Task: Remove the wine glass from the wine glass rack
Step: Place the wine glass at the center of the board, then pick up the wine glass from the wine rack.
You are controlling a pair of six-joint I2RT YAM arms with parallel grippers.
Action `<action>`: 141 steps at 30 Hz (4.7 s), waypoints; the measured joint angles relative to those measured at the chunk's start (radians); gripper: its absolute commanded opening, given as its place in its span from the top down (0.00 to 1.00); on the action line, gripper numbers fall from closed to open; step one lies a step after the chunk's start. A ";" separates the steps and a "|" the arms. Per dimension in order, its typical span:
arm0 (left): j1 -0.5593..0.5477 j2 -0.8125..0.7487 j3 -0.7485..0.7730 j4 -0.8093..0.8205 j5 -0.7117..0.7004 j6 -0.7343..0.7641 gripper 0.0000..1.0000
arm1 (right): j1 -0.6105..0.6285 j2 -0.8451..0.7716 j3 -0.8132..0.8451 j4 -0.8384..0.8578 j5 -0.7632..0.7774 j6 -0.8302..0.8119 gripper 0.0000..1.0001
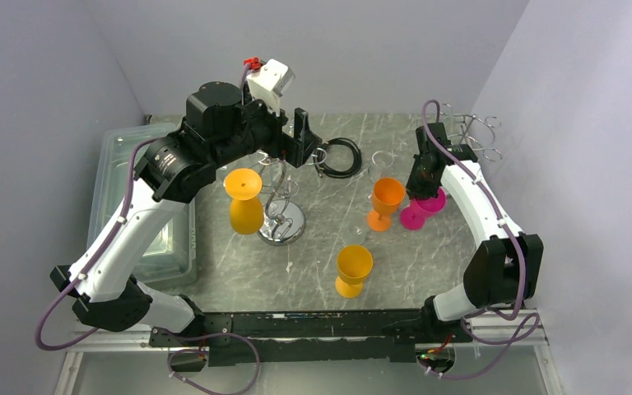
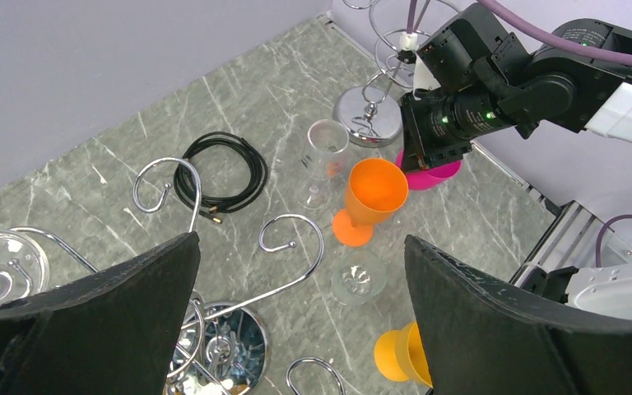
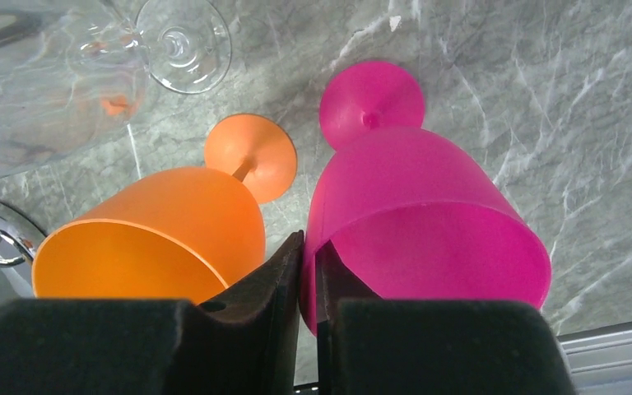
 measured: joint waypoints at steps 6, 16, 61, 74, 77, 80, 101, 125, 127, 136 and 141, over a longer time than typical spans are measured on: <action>0.000 0.000 0.000 0.001 0.000 0.000 0.01 | -0.002 0.000 0.000 0.008 0.004 -0.002 0.81; 0.000 0.000 0.000 0.001 0.000 0.008 0.00 | -0.002 0.000 0.059 0.007 0.031 -0.008 0.73; 0.316 0.224 0.235 -0.248 -0.285 -0.024 0.01 | 0.014 -0.223 0.235 0.021 -0.129 -0.055 0.15; 0.343 0.303 0.289 -0.324 -0.207 -0.034 0.01 | 0.014 -0.225 0.238 0.046 -0.173 -0.069 0.15; 0.343 0.313 0.288 -0.325 -0.200 -0.034 0.01 | 0.014 -0.227 0.237 0.048 -0.179 -0.069 0.15; 0.343 0.315 0.287 -0.327 -0.201 -0.035 0.00 | 0.014 -0.232 0.235 0.053 -0.182 -0.069 0.15; 0.370 0.317 0.244 -0.327 -0.208 -0.036 0.12 | 0.014 -0.235 0.222 0.067 -0.189 -0.065 0.16; 0.380 0.317 0.229 -0.306 -0.152 -0.054 0.43 | 0.019 -0.235 0.214 0.074 -0.190 -0.050 0.16; 0.380 0.317 0.229 -0.296 -0.152 -0.054 0.45 | 0.019 -0.235 0.214 0.074 -0.189 -0.050 0.16; 0.380 0.318 0.230 -0.282 -0.153 -0.054 0.48 | 0.025 -0.235 0.214 0.074 -0.189 -0.050 0.16; 0.380 0.319 0.230 -0.258 -0.152 -0.054 0.50 | 0.025 -0.235 0.214 0.074 -0.189 -0.050 0.16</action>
